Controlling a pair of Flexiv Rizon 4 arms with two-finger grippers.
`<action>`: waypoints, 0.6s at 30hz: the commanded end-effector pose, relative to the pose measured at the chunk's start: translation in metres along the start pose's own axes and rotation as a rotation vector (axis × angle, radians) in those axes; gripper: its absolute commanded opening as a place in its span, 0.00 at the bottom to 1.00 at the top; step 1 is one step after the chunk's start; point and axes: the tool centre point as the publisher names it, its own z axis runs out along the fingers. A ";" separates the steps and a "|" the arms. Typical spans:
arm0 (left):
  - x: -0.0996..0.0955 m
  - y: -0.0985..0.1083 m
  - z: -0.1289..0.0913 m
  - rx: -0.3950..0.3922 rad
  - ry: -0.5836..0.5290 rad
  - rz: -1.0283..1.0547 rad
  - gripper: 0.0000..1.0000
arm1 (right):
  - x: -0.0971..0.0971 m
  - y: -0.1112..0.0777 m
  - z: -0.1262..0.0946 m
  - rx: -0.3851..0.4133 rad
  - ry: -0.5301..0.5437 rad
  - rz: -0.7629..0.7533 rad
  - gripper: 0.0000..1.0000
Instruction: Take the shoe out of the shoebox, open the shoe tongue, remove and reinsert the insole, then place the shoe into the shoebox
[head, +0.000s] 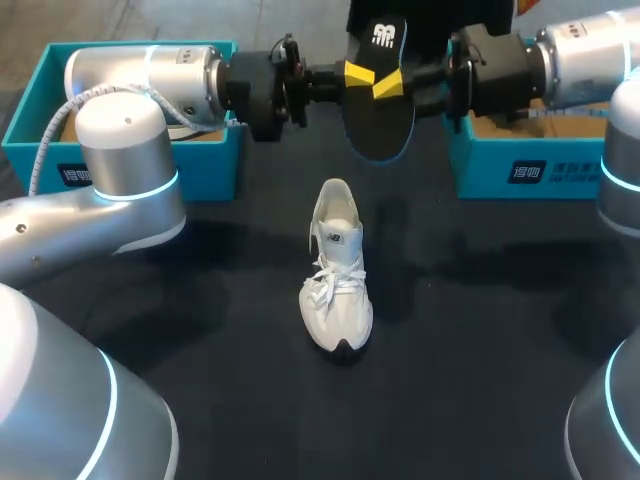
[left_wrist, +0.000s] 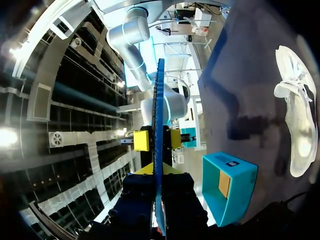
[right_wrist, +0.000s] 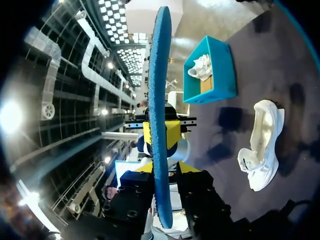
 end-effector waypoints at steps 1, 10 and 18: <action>0.001 0.000 0.001 -0.002 -0.002 0.002 0.00 | -0.001 0.001 0.005 -0.002 0.002 0.001 0.07; 0.001 0.000 0.001 -0.002 -0.002 0.002 0.00 | -0.001 -0.001 0.005 -0.008 0.008 -0.009 0.00; 0.001 0.000 0.001 -0.002 -0.002 0.002 1.00 | 0.000 -0.001 -0.001 -0.016 0.000 -0.017 0.00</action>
